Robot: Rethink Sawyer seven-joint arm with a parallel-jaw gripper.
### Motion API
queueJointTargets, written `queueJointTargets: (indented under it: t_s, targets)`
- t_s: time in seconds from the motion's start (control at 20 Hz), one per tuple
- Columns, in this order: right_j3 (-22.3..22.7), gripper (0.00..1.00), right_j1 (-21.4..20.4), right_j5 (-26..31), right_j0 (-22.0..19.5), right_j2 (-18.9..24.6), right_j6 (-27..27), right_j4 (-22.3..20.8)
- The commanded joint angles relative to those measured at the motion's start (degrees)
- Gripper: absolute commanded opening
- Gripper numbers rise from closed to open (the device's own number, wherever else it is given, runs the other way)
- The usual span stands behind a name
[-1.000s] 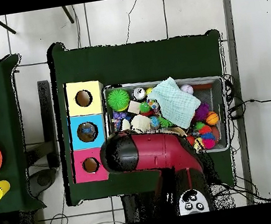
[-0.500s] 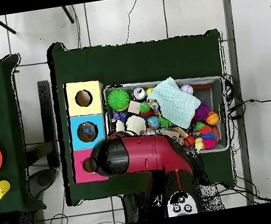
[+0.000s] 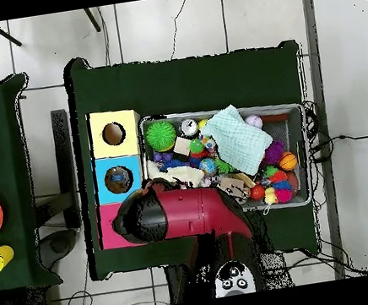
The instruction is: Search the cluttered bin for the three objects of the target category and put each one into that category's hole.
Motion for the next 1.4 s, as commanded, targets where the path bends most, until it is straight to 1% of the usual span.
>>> queueJointTargets:
  t_s: [0.05,0.2,0.35,0.45,0.55,0.65,0.7,0.8,0.9,0.95,1.05,1.2,1.4]
  targets:
    - [4.86,1.0,1.24,-2.87,-2.18,2.21,9.68,2.34]
    - [5.1,1.0,1.41,-3.1,-2.34,2.42,9.68,2.56]
    - [5.39,1.0,1.54,-4.01,-3.46,3.03,9.0,2.47]
    - [5.13,1.0,1.93,-4.58,-5.22,3.39,7.33,1.67]
    - [4.24,1.0,2.86,-4.93,-7.7,4.16,5.03,0.72]
    - [3.17,1.0,3.88,-5.23,-9.23,4.61,3.67,-0.22]
    - [2.5,1.0,4.17,-5.13,-9.25,4.44,3.55,-0.66]
    - [0.47,1.0,5.2,-3.65,-7.71,3.22,4.91,-0.9]
    - [-0.61,1.0,7.99,-5.5,-7.94,3.58,5.64,-1.0]
    - [-1.04,1.0,9.69,-6.56,-8.79,4.35,5.35,-0.94]
    - [-2.64,1.0,11.51,-6.12,-9.86,5.19,4.49,-0.67]
    - [-6.0,1.0,13.82,-3.86,-11.88,7.11,2.41,0.2]
    - [-10.98,1.0,16.31,-1.14,-13.25,8.71,0.7,0.59]
